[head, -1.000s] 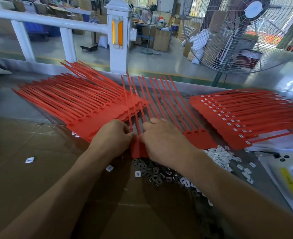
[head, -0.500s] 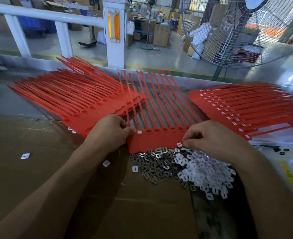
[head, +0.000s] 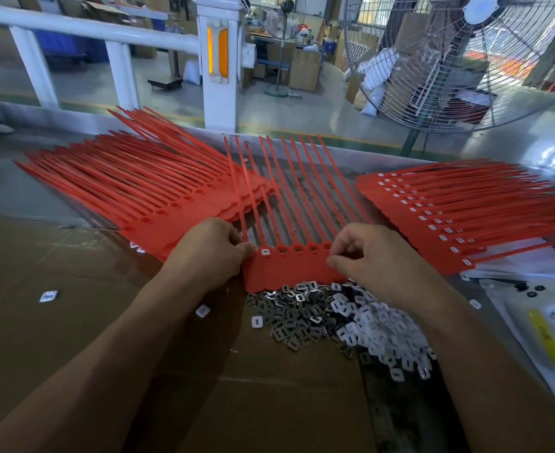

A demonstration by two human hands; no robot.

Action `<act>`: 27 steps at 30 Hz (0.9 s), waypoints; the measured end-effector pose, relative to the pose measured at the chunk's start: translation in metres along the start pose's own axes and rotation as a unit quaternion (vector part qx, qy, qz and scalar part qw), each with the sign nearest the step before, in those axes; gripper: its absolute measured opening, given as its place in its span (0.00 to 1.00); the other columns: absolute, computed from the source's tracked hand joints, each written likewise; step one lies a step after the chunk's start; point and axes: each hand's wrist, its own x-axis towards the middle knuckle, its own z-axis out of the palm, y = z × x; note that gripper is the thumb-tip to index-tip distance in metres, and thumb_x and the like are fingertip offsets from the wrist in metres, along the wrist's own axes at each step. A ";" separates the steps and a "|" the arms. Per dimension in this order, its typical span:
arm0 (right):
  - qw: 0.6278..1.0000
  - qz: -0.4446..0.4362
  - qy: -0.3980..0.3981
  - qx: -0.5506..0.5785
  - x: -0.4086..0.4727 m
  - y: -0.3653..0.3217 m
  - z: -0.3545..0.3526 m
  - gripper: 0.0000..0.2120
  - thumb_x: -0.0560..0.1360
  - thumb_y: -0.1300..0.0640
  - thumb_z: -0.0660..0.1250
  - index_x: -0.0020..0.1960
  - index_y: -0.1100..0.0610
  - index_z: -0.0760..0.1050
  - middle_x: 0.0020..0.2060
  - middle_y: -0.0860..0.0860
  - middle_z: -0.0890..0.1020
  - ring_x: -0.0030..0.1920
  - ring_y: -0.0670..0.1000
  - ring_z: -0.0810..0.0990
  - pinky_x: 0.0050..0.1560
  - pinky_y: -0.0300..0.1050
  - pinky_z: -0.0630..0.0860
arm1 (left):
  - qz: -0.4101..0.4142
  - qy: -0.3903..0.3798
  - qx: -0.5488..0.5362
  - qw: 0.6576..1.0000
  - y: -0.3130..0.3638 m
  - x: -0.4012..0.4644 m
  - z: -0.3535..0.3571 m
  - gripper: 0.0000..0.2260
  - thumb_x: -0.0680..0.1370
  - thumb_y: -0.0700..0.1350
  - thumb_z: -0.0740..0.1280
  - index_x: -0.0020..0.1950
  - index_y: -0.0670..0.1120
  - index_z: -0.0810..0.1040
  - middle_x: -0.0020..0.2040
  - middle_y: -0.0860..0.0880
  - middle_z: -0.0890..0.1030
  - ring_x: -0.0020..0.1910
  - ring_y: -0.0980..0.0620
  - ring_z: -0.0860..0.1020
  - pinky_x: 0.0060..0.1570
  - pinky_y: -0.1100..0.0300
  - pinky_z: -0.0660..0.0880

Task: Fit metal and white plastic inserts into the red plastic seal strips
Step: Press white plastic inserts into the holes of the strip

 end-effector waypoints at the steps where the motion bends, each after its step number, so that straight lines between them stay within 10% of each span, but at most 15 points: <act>1: 0.999 -0.012 0.011 0.033 0.001 -0.002 0.002 0.06 0.77 0.53 0.75 0.44 0.44 0.80 0.40 0.42 0.84 0.43 0.38 0.81 0.40 0.34 0.72 | 0.000 0.000 0.000 1.000 0.000 0.000 0.000 0.09 0.78 0.54 0.72 0.41 0.51 0.81 0.29 0.52 0.82 0.22 0.61 0.76 0.25 0.63 0.70; 7: 0.987 -0.014 0.027 0.160 0.016 -0.016 0.021 0.04 0.77 0.56 0.75 0.47 0.46 0.84 0.41 0.40 0.86 0.39 0.36 0.82 0.37 0.28 0.72 | -0.001 -0.004 0.000 1.000 0.000 0.001 -0.001 0.09 0.78 0.55 0.72 0.41 0.51 0.81 0.27 0.54 0.81 0.22 0.60 0.77 0.22 0.65 0.68; 27: 0.998 -0.024 0.024 0.052 0.032 -0.036 0.046 0.05 0.81 0.53 0.70 0.48 0.50 0.83 0.43 0.44 0.84 0.44 0.44 0.81 0.46 0.44 0.78 | 0.003 -0.001 -0.002 1.000 -0.001 0.001 0.001 0.10 0.78 0.55 0.72 0.41 0.51 0.82 0.29 0.57 0.82 0.26 0.56 0.81 0.28 0.59 0.79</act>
